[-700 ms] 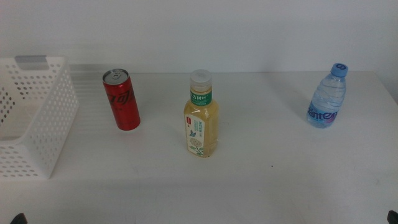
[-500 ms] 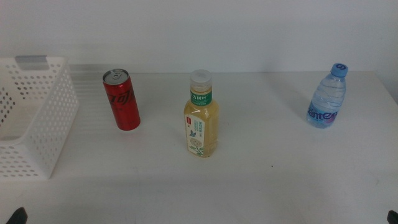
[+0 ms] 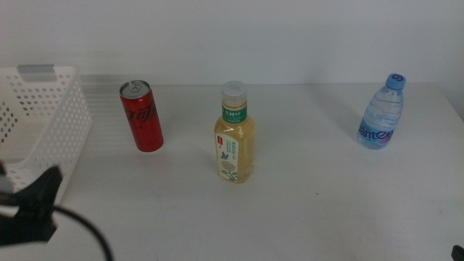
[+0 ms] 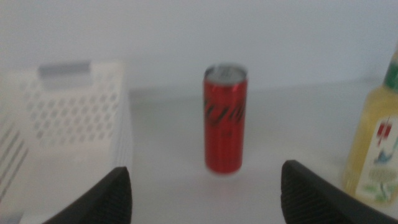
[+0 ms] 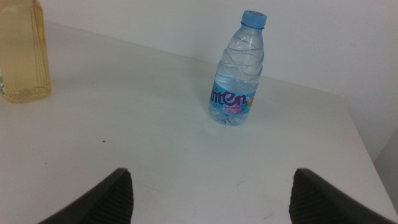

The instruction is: Use arms to grab the bottles and put them into the dustbin to the left of the table.

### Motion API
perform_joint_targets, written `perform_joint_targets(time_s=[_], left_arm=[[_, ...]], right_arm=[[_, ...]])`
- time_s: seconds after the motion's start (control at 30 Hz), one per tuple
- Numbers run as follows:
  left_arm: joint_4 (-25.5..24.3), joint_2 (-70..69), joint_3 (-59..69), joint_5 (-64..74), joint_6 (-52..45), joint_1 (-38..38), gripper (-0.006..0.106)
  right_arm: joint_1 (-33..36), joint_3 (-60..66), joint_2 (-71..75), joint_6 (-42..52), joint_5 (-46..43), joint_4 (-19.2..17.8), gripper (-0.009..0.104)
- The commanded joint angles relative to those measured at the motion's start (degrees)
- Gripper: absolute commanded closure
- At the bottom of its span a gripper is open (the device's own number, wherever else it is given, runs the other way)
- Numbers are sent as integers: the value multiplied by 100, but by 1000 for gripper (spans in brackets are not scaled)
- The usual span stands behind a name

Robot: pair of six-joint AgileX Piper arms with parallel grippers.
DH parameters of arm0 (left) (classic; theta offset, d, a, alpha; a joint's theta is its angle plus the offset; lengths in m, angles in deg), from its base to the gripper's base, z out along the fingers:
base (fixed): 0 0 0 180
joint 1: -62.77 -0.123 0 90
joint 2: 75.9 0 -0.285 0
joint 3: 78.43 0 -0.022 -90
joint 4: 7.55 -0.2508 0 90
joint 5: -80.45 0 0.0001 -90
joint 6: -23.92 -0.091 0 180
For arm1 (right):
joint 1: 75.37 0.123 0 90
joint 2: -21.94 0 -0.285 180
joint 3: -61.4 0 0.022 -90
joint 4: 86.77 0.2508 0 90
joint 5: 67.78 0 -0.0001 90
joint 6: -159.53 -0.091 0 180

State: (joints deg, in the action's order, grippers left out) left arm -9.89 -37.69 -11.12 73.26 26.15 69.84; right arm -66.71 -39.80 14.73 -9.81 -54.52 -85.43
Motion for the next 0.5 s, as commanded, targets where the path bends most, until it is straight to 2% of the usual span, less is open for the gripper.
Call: perform_joint_targets(time_s=[0.0, 0.2, 0.47], left_arm=[[60, 575, -218, -1326, 53, 113, 25], [11, 1827, -218, -3039, 58, 119, 25], [-100, 3124, -213, -4115, 78, 119, 25]], right_arm=[[-40, -43, 155, 50, -437, -35, 30], [-40, -43, 155, 50, -437, -35, 30], [-40, -43, 155, 50, -437, -35, 30]])
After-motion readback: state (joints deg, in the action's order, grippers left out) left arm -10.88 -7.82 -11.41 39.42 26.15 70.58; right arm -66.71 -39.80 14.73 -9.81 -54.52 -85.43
